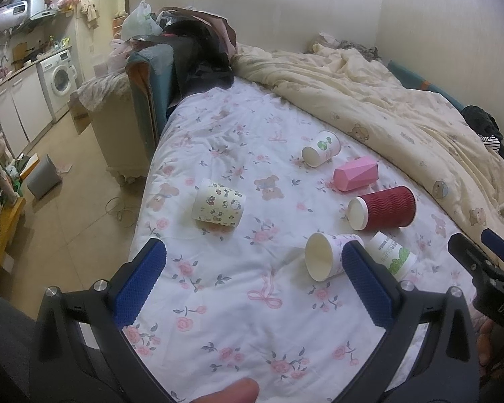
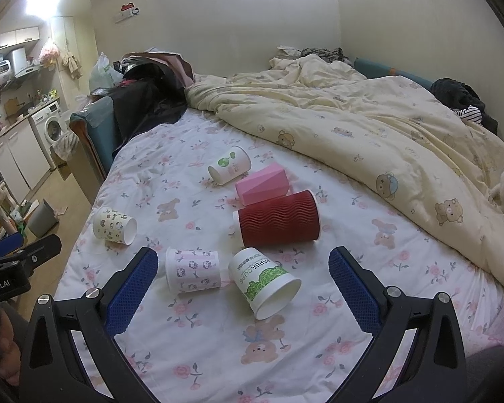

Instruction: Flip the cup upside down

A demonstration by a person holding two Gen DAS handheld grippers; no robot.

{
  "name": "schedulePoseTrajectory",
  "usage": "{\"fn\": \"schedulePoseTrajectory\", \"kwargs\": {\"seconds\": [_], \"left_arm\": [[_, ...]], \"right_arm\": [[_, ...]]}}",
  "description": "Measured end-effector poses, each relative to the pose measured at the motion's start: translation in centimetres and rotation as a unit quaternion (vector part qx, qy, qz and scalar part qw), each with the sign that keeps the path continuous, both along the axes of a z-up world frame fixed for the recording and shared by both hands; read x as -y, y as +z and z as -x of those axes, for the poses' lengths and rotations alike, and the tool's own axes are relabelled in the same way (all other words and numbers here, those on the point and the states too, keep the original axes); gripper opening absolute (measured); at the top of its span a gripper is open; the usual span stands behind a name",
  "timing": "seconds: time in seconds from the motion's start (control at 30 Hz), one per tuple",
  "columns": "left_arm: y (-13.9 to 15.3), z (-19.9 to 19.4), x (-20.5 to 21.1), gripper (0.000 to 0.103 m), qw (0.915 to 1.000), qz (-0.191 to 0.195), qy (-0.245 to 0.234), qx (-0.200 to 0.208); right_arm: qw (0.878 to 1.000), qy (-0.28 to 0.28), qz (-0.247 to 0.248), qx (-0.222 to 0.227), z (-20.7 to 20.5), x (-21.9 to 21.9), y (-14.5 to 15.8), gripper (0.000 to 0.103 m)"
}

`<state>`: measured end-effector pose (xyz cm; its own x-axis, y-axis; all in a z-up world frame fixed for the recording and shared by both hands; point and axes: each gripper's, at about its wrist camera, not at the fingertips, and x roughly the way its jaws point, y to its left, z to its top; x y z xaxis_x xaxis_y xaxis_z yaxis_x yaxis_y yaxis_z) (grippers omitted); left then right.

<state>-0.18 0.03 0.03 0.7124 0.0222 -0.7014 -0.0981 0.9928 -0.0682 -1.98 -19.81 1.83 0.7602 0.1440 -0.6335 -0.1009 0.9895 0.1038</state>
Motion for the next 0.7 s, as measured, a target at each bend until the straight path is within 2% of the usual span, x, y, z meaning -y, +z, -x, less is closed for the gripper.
{"fn": "schedulePoseTrajectory", "kwargs": {"seconds": [0.37,0.5,0.6,0.7], "left_arm": [[0.3,-0.1,0.1,0.103,1.0000,-0.001,-0.004,0.003],[1.0,-1.1,0.2,0.103,0.9998,0.004,-0.020,-0.005],[1.1,-2.8,0.7,0.103,0.9978,0.003,-0.050,-0.043],[0.8,-5.1,1.9,0.103,0.9904,-0.012,-0.104,-0.090]], "right_arm": [[1.000,0.001,0.000,-0.003,0.0,0.0,0.0,0.103],[1.000,-0.008,-0.009,-0.009,-0.1,0.8,0.2,0.103],[0.999,-0.021,-0.020,-0.026,-0.3,2.0,-0.1,0.103],[0.999,-0.035,-0.022,-0.035,-0.2,3.2,-0.1,0.103]]}}
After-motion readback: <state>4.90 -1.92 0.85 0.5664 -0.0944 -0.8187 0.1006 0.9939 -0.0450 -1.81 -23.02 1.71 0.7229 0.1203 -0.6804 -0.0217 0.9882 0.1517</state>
